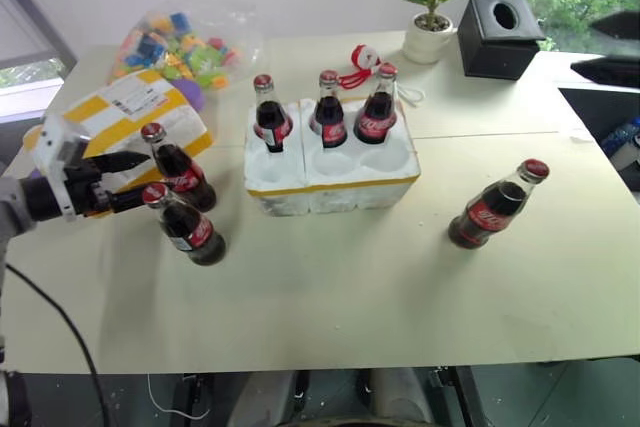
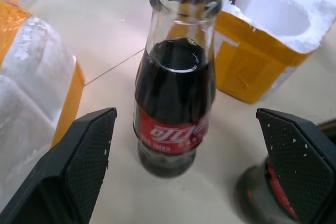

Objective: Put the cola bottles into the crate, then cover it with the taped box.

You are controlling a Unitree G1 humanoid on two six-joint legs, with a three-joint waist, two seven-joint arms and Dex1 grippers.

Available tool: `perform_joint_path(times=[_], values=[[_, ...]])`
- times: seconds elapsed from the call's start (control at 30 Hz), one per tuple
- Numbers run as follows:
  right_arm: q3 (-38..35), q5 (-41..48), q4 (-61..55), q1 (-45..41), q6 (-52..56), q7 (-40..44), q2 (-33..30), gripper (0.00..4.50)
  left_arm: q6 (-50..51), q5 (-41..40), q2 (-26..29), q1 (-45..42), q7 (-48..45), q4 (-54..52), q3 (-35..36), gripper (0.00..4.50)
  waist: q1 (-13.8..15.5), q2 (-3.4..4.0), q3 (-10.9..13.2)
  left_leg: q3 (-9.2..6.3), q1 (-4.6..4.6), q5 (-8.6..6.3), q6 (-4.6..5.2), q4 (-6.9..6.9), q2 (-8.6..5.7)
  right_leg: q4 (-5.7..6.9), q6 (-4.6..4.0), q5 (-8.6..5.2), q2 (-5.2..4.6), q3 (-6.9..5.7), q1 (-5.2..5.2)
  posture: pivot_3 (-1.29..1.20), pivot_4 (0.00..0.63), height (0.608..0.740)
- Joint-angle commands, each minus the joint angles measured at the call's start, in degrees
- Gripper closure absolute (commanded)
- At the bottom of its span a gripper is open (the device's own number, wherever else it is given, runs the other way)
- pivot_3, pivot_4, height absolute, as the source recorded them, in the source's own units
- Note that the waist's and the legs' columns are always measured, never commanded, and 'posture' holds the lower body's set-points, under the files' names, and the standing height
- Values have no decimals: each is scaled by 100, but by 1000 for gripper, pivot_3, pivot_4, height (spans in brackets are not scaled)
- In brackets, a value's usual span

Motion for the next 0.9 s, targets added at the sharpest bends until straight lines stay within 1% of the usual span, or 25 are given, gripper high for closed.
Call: perform_joint_path(times=[0.03,0.1,0.13,0.33,0.6,0.8,0.9], values=[[53,353,-733,-251,485,38,209,0,-374,280,-126,-439,-109,517,-241,33,6,-4,3,0,-4,1,1,1,0,0,0,0,0,0,-3,0,150,732],[42,434,-1000,-209,631,-58,309,0,-496,377,-209,-604,-160,733,-344,33,10,-5,3,0,-14,7,-2,6,-1,2,1,1,-1,0,-10,0,150,732],[27,474,-1115,-171,691,-97,339,0,-551,416,-251,-682,-170,831,-384,33,10,-5,3,0,-18,19,-20,8,-1,2,1,1,-2,0,-13,0,150,732],[-114,798,-1582,-29,1059,-315,454,0,-748,586,-538,-1062,-174,1231,-516,33,27,-6,2,0,-44,23,-18,21,-4,10,3,3,-3,-1,-34,0,150,732],[-183,1243,-2184,141,1394,-486,524,0,-872,725,-701,-1296,-252,1489,-613,33,-2,-7,2,0,-47,25,-18,26,-3,24,6,6,-3,1,-44,0,150,732],[-240,1448,-2350,256,1464,-679,549,0,-824,748,-750,-1327,-329,1512,-592,33,11,-9,2,0,-48,27,-20,35,-4,44,6,6,-3,1,-49,0,150,732],[-263,1505,-2365,300,1449,-749,552,0,-778,732,-738,-1302,-394,1470,-594,830,11,-9,2,0,-49,25,-15,42,-4,55,5,6,-4,2,-51,0,150,732]])
